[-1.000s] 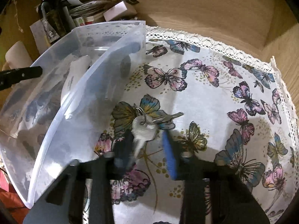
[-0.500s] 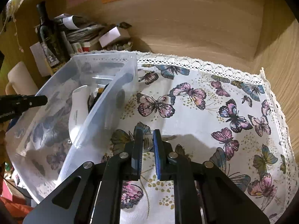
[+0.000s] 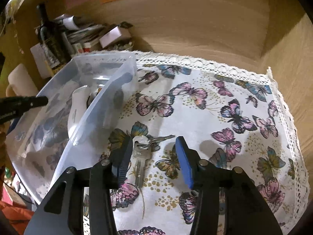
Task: Organize rigid objects
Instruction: 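Grasp the silver keys on the cloth with the right tool, then carry the keys into the box and open the right tool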
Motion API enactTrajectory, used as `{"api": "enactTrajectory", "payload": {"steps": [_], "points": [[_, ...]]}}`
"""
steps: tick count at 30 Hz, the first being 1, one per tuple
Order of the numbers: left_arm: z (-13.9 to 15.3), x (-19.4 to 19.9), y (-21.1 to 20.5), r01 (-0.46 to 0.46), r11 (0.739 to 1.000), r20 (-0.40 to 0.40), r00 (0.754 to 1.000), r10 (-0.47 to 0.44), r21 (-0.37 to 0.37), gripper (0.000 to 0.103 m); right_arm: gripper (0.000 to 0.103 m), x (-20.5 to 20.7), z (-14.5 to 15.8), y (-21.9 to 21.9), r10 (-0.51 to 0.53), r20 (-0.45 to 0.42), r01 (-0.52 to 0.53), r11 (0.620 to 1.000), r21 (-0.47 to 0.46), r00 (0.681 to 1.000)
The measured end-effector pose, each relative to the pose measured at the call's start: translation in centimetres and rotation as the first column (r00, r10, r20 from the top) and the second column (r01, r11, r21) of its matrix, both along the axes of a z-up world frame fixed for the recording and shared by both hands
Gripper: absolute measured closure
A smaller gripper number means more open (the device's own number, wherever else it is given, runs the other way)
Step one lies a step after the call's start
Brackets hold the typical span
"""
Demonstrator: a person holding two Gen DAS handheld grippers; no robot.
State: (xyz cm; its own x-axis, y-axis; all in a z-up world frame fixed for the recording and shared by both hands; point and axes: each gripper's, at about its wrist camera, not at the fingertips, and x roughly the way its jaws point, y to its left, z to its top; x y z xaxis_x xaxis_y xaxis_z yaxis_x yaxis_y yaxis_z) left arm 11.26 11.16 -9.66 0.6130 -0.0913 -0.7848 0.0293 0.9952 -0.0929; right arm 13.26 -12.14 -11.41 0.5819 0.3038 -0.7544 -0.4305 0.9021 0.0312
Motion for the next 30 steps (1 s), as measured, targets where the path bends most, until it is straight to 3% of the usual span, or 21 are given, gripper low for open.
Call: {"api": "enactTrajectory", "payload": {"steps": [6,7,9,13,22,30], "points": [[0.0,0.0,0.0,0.001,1.000,0.000,1.000,-0.001,0.001,0.094,0.061,0.9,-3.2,1.9,0.039,-0.075,-0.043,0.998,-0.054,0.996],[0.0,0.0,0.0,0.001,1.000,0.000,1.000,-0.001,0.001,0.094,0.064,0.9,-3.2,1.8,0.035,-0.055,-0.038,0.998,-0.041,0.998],[-0.1,0.1,0.1,0.001,1.000,0.000,1.000,-0.001,0.001,0.094,0.081,1.3,-3.0,1.5,0.024,-0.058,-0.026,0.999,-0.033,0.998],[-0.1,0.0,0.2,0.001,1.000,0.001,1.000,-0.001,-0.002,0.094,0.082,1.5,-2.9,0.9,0.003,-0.059,-0.003,1.000,-0.005,0.998],[-0.1,0.0,0.3,0.001,1.000,0.001,1.000,-0.001,-0.002,0.094,0.082,0.0,1.3,0.5,-0.014,0.086,0.012,1.000,0.022,0.996],[-0.1,0.0,0.3,0.000,1.000,0.001,1.000,0.000,-0.002,0.094,0.083,-1.1,6.7,1.5,0.024,0.242,-0.043,0.996,0.075,0.970]]}}
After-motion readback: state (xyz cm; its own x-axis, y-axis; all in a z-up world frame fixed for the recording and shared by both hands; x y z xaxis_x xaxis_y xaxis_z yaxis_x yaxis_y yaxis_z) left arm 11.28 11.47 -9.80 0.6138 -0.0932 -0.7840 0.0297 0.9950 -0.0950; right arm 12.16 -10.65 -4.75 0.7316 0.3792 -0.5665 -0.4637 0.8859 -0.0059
